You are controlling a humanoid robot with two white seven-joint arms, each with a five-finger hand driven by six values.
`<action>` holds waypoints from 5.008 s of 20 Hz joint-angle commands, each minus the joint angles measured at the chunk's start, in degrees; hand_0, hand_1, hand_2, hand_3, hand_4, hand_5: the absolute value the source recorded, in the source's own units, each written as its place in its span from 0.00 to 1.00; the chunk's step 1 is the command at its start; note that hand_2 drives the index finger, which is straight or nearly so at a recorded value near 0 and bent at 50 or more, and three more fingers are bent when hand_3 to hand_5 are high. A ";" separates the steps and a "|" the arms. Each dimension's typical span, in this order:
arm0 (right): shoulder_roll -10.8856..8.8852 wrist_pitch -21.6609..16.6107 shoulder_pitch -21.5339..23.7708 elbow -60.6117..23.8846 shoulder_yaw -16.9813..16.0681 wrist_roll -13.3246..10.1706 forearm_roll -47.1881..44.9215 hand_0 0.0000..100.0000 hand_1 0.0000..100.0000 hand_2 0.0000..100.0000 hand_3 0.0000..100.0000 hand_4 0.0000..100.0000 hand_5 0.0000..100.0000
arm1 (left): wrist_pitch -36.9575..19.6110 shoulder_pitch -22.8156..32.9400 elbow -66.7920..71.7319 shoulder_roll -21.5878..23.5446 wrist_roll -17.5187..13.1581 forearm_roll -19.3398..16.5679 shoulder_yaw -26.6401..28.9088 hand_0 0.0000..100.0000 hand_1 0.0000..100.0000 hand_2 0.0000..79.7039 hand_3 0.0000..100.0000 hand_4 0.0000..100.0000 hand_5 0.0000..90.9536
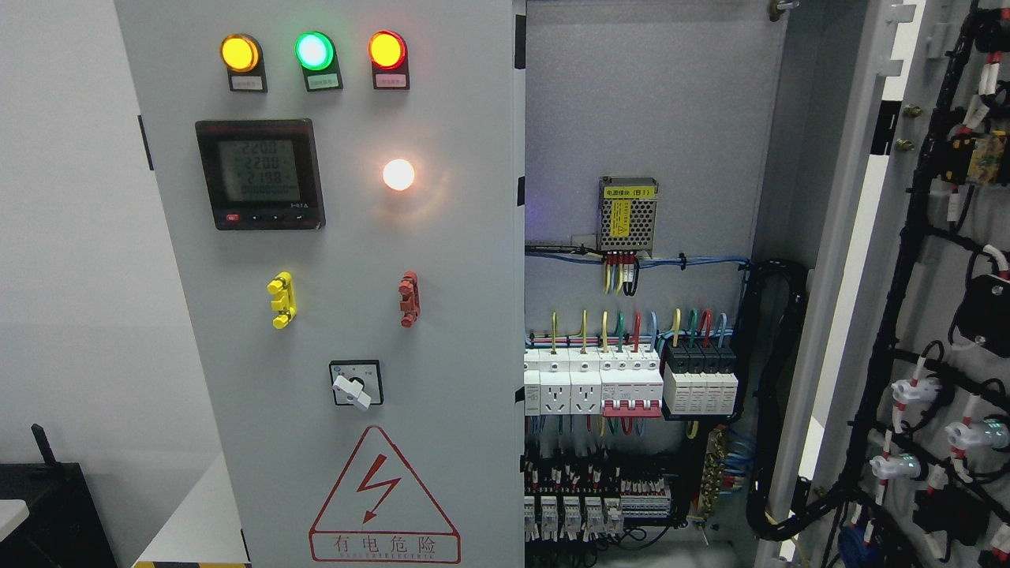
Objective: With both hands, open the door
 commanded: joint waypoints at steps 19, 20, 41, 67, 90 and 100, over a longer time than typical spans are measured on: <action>0.44 12.52 -21.01 3.74 5.89 -0.02 -0.11 0.11 0.00 0.00 0.00 0.00 0.00 | 0.05 0.00 -0.79 -0.04 -0.02 0.00 0.01 0.00 0.00 0.00 0.00 0.03 0.00; 0.26 12.61 -21.45 4.27 5.98 0.07 -0.20 0.11 0.00 0.00 0.00 0.00 0.00 | -0.04 0.00 -0.79 -0.04 -0.02 0.00 0.01 0.00 0.00 0.00 0.00 0.03 0.00; 0.00 17.27 -34.81 16.84 7.21 0.25 -6.79 0.11 0.00 0.00 0.00 0.00 0.00 | 0.05 0.00 -0.79 -0.04 -0.02 0.00 0.01 0.00 0.00 0.00 0.00 0.03 0.00; -0.09 19.20 -42.72 20.71 15.03 0.51 -11.89 0.11 0.00 0.00 0.00 0.00 0.00 | 0.05 0.00 -0.79 -0.04 -0.02 0.00 0.01 0.00 0.00 0.00 0.00 0.03 0.00; -0.36 20.61 -45.97 22.65 17.14 2.27 -15.14 0.11 0.00 0.00 0.00 0.00 0.00 | 0.05 0.00 -0.79 -0.04 -0.02 0.00 0.01 0.00 0.00 0.00 0.00 0.03 0.00; -0.36 20.61 -47.64 25.90 17.05 3.41 -15.23 0.11 0.00 0.00 0.00 0.00 0.00 | 0.05 0.00 -0.79 -0.04 -0.02 0.00 0.01 0.00 0.00 0.00 0.00 0.03 0.00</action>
